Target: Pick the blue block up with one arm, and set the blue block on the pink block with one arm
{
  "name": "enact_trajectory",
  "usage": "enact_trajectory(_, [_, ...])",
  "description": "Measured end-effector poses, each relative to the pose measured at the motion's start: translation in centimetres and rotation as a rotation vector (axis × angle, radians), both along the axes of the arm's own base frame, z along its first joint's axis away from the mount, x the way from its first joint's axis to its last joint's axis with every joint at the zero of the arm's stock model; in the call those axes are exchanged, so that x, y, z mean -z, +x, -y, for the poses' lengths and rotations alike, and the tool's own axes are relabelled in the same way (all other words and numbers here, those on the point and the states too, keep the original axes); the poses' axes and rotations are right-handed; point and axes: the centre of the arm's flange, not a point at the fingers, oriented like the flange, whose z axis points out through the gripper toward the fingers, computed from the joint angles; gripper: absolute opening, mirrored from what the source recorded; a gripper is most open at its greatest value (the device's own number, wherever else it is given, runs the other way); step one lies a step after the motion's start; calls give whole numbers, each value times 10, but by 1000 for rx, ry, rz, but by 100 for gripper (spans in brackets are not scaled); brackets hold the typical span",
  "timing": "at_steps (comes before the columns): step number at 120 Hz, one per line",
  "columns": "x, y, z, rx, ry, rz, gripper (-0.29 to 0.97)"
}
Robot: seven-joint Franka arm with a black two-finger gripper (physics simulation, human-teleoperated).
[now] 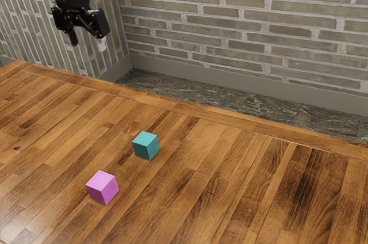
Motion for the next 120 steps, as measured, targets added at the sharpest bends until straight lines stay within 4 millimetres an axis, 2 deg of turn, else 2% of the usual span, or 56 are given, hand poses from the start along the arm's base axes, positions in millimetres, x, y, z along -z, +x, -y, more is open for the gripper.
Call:
enact_trajectory(27, [-2, -9, -55, -84, 1, -33, 68])
enact_trajectory(31, [-11, -9, -59, -89, -3, -19, 68])
enact_trajectory(40, [-79, -20, -62, -96, -11, 95, 68])
enact_trajectory(45, [-102, -28, -63, -99, -15, 131, 68])
enact_trajectory(53, [-114, -35, -65, -103, -22, 137, 68])
enact_trajectory(64, [-114, -38, -69, -110, -29, 118, 68])
enact_trajectory(76, [-99, -28, -75, -119, -34, 77, 68])
enact_trajectory(84, [-94, -24, -70, -108, -36, 62, 68])
enact_trajectory(93, [-85, -14, -51, -70, -41, 42, 68])
enact_trajectory(103, [-72, -1, -16, -4, -43, 39, 68])
enact_trajectory(111, [-6, 5, 7, 39, -51, -50, 68])
enact_trajectory(115, [31, 1, 17, 58, -51, -93, 68])
enact_trajectory(120, [65, -5, 26, 75, -38, -114, 68])
